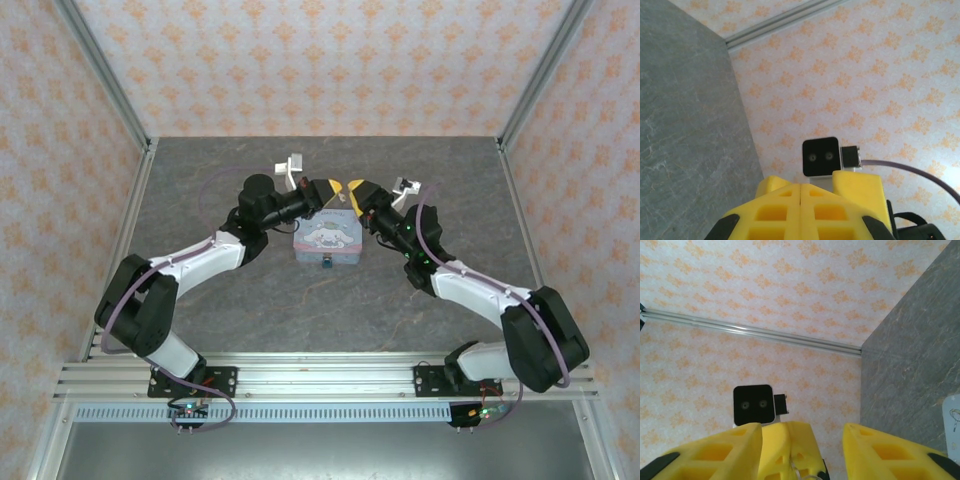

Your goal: Unlock a padlock with a key

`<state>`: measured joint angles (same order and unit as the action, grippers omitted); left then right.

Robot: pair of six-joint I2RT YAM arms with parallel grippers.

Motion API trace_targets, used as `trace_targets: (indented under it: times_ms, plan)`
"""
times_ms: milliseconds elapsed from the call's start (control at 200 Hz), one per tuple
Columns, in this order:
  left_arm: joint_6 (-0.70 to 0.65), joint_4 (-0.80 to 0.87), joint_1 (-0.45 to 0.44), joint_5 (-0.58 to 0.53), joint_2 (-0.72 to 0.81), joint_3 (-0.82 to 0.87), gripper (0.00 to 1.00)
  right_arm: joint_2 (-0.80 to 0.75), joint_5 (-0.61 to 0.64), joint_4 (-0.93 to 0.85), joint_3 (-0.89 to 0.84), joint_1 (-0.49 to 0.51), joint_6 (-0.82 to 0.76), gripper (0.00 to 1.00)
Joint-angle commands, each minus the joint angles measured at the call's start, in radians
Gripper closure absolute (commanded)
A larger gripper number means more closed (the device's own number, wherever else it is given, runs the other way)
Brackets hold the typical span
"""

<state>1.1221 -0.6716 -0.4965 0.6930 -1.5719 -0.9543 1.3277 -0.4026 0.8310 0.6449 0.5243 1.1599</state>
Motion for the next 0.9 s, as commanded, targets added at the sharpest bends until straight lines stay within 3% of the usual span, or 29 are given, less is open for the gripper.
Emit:
trace_targets:
  times_ms: [0, 135, 896]
  plan:
    - [0.02, -0.056, -0.011, 0.028, -0.019, -0.006, 1.0, 0.017, -0.039, 0.074, 0.035, 0.012, -0.022, 0.58]
    - [0.04, -0.076, -0.015, 0.022, -0.032, -0.006, 1.0, 0.022, -0.043, 0.083, 0.026, 0.016, -0.021, 0.63]
    - [0.1, -0.129, -0.018, -0.021, -0.058, -0.008, 1.0, 0.009, -0.041, 0.13, -0.067, 0.024, 0.001, 0.71]
